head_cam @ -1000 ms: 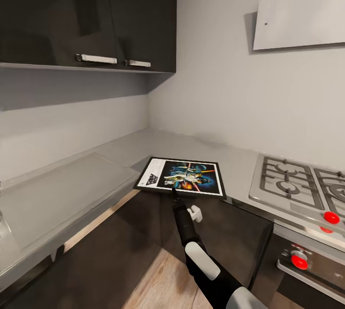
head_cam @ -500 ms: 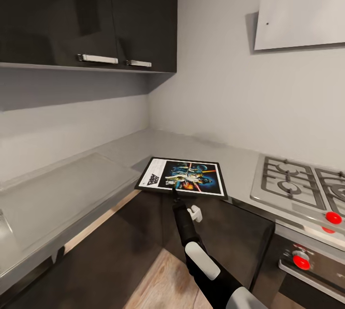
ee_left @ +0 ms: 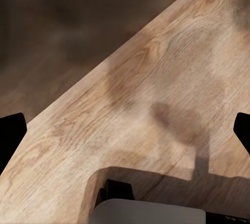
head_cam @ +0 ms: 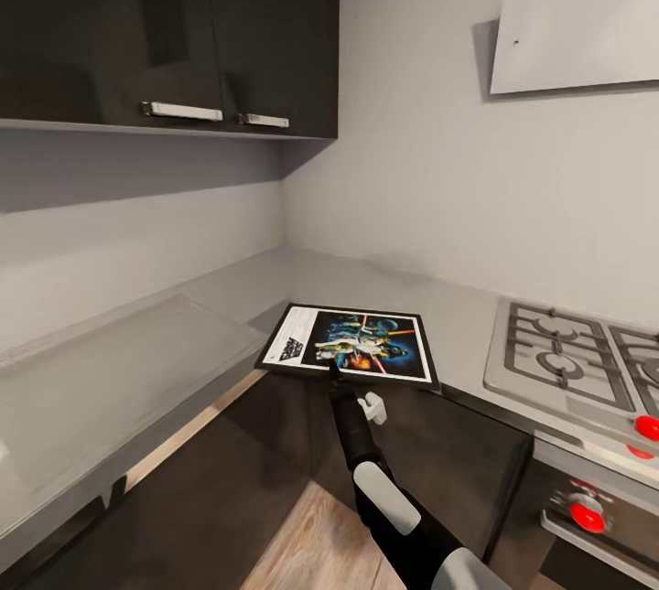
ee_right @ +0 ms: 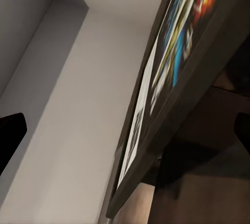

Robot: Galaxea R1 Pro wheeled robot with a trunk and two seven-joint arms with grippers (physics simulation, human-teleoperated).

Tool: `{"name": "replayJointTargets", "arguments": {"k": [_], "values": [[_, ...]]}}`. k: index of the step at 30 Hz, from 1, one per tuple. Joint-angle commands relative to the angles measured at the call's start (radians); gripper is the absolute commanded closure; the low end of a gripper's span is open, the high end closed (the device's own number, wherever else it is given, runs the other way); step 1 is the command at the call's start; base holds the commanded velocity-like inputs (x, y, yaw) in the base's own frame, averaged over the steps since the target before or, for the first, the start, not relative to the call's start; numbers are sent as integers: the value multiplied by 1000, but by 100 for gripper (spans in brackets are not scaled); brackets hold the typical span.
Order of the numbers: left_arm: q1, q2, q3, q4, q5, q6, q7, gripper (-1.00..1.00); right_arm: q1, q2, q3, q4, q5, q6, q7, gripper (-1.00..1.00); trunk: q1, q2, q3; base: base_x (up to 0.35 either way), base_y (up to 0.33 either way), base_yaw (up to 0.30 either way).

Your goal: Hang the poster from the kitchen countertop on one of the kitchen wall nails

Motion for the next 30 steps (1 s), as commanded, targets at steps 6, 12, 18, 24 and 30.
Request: {"name": "replayJointTargets", "arguments": {"k": [6,12,18,24,30], "values": [[1,0,3,-1,10,3,-9,-100,-1,0,4,2,-11,-6,6,-100,0,-1,-1,51,0,0],[1,0,3,-1,10,3,-9,-100,-1,0,4,16,-35,-7,6,-100,0,-1,-1,14,0,0],[1,2,3,-1,10,3,-9,-100,-1,0,4,35,-55,-7,6,-100,0,-1,-1,2,0,0],[1,3,3,-1,10,3,-9,-100,-1,0,4,38,-58,-7,6,-100,0,-1,-1,0,0,0],[1,3,3,-1,10,3,-9,-100,-1,0,4,38,-58,-7,6,-100,0,-1,-1,0,1,0]]}}
